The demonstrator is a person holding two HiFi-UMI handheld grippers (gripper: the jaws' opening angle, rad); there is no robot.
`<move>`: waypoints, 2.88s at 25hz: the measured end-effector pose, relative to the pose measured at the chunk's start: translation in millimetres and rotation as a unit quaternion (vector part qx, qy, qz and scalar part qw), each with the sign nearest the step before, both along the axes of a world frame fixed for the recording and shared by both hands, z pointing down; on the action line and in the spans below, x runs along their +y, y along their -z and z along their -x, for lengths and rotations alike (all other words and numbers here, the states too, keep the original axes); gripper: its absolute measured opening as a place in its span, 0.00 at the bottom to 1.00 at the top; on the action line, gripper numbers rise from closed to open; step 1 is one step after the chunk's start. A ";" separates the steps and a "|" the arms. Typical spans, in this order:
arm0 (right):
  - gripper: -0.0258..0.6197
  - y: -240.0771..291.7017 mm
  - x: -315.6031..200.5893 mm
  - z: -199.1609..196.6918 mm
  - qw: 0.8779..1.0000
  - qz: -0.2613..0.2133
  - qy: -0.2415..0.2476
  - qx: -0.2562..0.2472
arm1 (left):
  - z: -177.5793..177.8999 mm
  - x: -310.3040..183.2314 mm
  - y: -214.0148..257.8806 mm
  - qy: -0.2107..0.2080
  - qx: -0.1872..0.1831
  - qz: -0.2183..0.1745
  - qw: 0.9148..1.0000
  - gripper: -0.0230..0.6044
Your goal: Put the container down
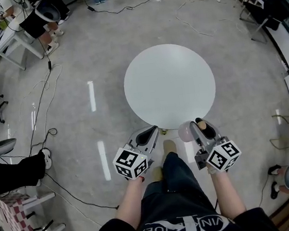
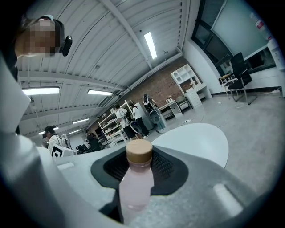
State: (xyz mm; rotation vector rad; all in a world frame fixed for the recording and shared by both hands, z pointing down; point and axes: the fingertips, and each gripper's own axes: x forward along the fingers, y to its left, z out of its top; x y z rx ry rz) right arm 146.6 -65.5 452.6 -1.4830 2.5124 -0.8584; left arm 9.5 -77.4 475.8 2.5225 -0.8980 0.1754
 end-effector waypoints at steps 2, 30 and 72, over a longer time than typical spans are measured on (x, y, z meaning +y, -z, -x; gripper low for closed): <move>0.24 -1.6 -13.1 -5.0 1.000 0.003 0.004 0.001 | -6.4 -11.5 -1.7 0.004 0.001 0.003 1.000 0.06; 0.24 -54.9 -145.6 -30.8 0.998 0.038 0.056 0.009 | -35.0 -123.5 -54.0 0.043 -0.035 0.049 0.997 0.06; 0.24 -103.5 -249.2 30.7 0.983 -0.001 0.097 0.156 | -31.5 -203.6 -101.3 -0.012 -0.024 0.048 0.998 0.06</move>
